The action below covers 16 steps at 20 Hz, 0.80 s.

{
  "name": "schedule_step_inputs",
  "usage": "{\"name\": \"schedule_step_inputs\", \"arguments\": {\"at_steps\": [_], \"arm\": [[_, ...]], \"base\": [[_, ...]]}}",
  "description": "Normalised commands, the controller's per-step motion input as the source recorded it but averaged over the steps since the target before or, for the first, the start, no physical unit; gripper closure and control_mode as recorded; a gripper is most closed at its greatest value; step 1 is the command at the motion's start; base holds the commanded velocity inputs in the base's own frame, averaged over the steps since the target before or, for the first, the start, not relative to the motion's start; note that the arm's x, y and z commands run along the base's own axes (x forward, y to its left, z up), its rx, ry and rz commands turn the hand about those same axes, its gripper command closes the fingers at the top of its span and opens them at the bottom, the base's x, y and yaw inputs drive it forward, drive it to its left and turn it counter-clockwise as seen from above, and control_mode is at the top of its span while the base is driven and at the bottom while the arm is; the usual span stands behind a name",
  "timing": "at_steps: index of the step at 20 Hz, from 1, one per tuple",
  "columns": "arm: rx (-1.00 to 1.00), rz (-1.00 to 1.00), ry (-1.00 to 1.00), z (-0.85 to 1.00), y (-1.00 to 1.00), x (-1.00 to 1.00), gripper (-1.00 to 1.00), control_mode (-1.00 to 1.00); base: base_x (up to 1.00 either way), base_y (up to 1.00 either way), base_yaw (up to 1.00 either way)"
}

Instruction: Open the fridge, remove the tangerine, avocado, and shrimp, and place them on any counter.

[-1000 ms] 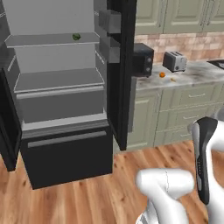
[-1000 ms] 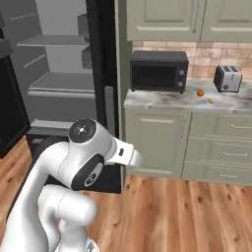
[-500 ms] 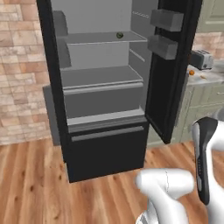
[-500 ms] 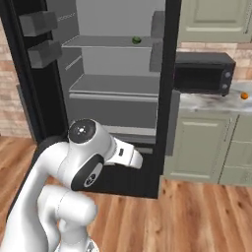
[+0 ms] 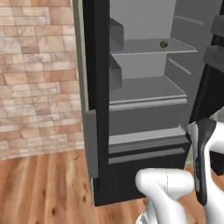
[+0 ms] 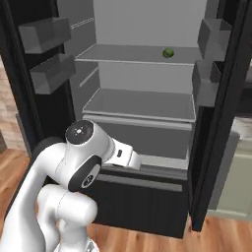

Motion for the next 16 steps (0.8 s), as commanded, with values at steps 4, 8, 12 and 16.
{"name": "schedule_step_inputs", "arguments": {"at_steps": [4,8,12,16], "arm": [[0.00,0.00,0.00,0.00,0.00,0.00,-1.00,1.00],[0.00,0.00,0.00,0.00,0.00,0.00,-1.00,1.00],[0.00,0.00,0.00,0.00,0.00,0.00,-1.00,1.00],[0.00,0.00,0.00,0.00,0.00,0.00,-1.00,1.00]], "base": [[1.00,-0.01,0.21],[0.92,-0.29,0.13],[0.87,-0.52,0.09],[0.80,-0.63,0.01]]}}
